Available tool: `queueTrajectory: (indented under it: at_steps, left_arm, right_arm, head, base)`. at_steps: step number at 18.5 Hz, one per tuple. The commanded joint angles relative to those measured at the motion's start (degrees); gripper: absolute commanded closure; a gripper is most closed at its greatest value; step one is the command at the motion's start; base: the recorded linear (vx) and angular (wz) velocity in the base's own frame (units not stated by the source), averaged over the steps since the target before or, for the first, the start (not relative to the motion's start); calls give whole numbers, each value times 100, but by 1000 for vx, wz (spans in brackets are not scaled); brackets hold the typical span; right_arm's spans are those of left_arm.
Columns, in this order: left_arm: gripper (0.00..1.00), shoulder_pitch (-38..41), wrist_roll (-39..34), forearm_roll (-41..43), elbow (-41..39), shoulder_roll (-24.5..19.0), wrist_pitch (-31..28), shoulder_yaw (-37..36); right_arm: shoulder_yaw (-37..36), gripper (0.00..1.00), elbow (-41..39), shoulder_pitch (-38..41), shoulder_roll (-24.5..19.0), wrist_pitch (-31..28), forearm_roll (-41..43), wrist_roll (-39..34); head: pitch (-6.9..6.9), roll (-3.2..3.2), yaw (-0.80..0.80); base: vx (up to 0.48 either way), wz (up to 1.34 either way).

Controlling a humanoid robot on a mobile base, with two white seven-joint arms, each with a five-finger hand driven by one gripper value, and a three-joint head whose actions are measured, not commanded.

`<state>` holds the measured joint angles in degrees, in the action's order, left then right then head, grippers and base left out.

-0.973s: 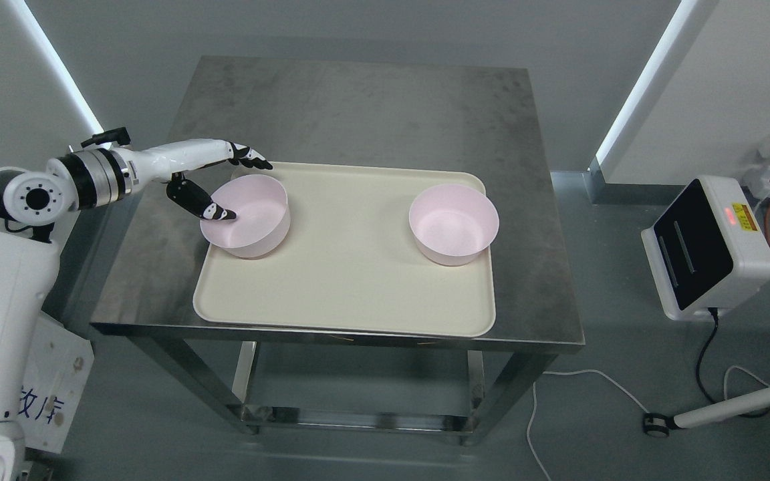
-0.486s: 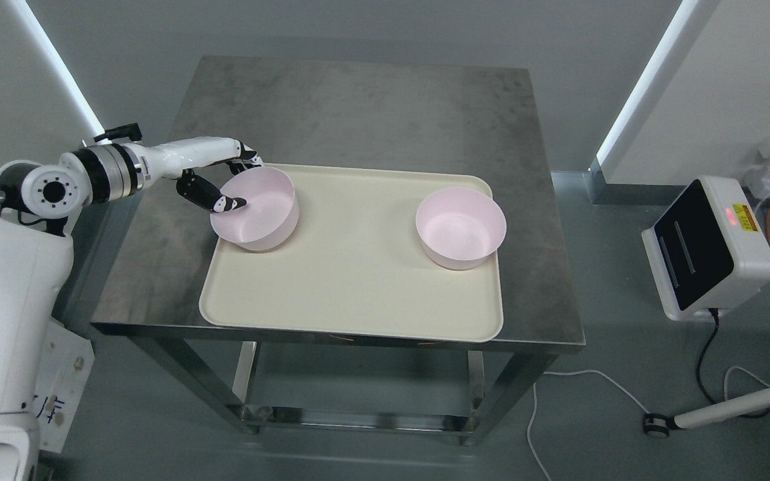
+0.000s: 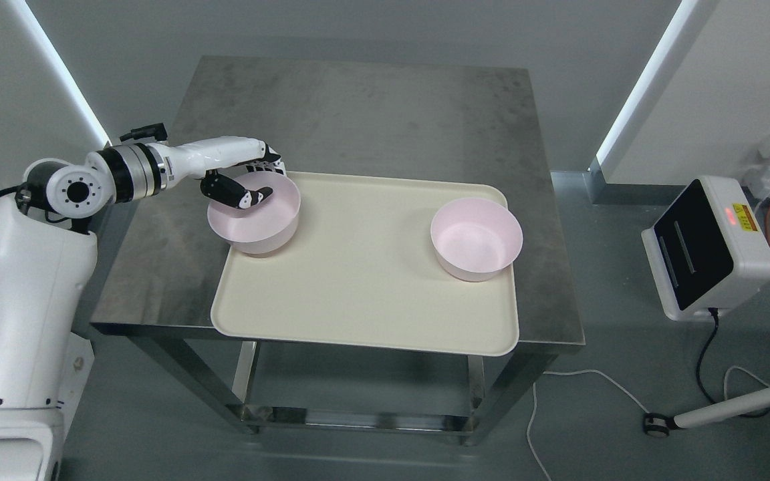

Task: Stack pink IKEA bowls on left shelf middle
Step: 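Lift the pink bowl and place it into the other pink bowl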

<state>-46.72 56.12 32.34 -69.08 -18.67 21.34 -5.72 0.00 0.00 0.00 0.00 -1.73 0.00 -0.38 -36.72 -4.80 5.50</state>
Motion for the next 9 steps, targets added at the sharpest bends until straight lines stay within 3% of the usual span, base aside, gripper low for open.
queueTrajectory:
  at_steps: [1,5,8,9]
  left_arm:
    - [100,-328,30,-245,-9,574,-50,80]
    - [100,-768,127,-290,-202,934,-261,71]
    - [100,-891,346,-290,-544,1767,-691,-130]
    - [100,-892,347,-281,-580,1767,-840,-427]
  right_arm:
    - [-62,0,-193,167,100,-29,0,3]
    - [-62,0,-193,167,100,-21,0,3]
    - [-62,0,-193,167,100,-21,0,3]
    - [-62,0,-193,167,100,-29,0,3]
  head:
    - [0,0,0]
    - [0,0,0]
    - [0,0,0]
    - [0,0,0]
  base:
    - [0,0]
    - [0,0]
    - [0,0]
    - [0,0]
